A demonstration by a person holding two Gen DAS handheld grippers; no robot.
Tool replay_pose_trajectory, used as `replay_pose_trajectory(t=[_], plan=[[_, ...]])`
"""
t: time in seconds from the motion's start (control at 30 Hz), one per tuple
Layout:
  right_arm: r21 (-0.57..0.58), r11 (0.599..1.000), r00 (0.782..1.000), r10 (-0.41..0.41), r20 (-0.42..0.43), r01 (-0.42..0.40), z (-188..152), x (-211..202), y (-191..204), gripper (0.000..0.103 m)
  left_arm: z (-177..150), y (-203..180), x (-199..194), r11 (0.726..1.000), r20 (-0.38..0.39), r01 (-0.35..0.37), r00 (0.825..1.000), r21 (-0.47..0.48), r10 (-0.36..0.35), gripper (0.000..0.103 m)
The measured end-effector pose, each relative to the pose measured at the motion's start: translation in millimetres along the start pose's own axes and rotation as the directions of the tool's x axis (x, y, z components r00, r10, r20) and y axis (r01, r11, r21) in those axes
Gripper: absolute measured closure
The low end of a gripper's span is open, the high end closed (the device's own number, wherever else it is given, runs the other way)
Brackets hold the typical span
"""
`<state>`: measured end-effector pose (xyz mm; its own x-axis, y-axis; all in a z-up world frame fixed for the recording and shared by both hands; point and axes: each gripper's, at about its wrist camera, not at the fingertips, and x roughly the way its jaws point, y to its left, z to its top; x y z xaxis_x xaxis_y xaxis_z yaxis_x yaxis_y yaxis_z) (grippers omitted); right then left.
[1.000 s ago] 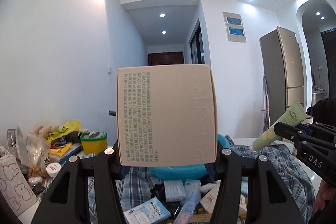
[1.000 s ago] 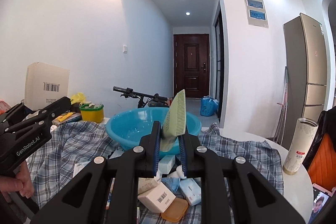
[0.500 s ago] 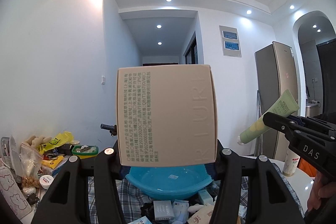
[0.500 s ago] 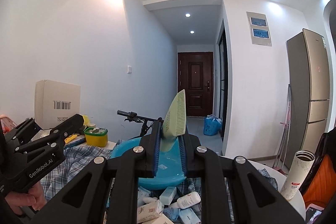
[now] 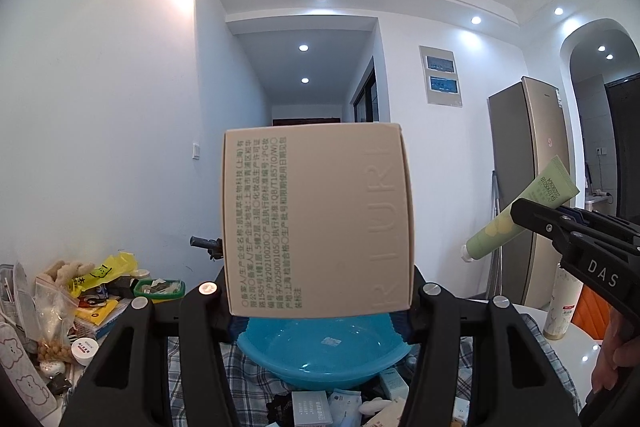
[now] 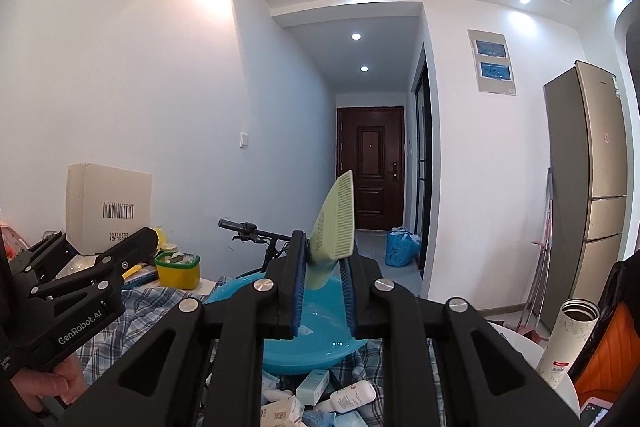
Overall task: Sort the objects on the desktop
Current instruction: 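Carry the cream box and green tube over the turquoise basin with both tools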
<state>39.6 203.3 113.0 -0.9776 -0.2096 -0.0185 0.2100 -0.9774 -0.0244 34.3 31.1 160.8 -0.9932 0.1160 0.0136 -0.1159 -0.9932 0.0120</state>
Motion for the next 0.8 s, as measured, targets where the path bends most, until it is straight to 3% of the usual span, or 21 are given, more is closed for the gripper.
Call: replay_pose_trajectory(t=[0.27, 0.63, 0.8], plan=[[0.000, 1.000, 1.000, -0.017, -0.015, 0.017, 6.9, 26.5, -8.4, 0.088, 4.3, -2.6, 40.4, 1.000, -0.022, 0.005, 1.000, -0.020, -0.006, 0.046], [0.000, 1.000, 1.000, -0.028, -0.009, 0.028, 29.7, 88.1, -17.5, 0.088, 34.2, 12.9, 97.4, 0.997, 0.034, -0.039, 0.999, -0.070, 0.042, 0.046], [0.025, 1.000, 1.000, 0.015, -0.016, -0.015, 34.8, 116.7, -19.9, 0.088, 34.5, 25.4, 125.7, 0.994, 0.018, -0.060, 0.998, -0.097, 0.062, 0.046]])
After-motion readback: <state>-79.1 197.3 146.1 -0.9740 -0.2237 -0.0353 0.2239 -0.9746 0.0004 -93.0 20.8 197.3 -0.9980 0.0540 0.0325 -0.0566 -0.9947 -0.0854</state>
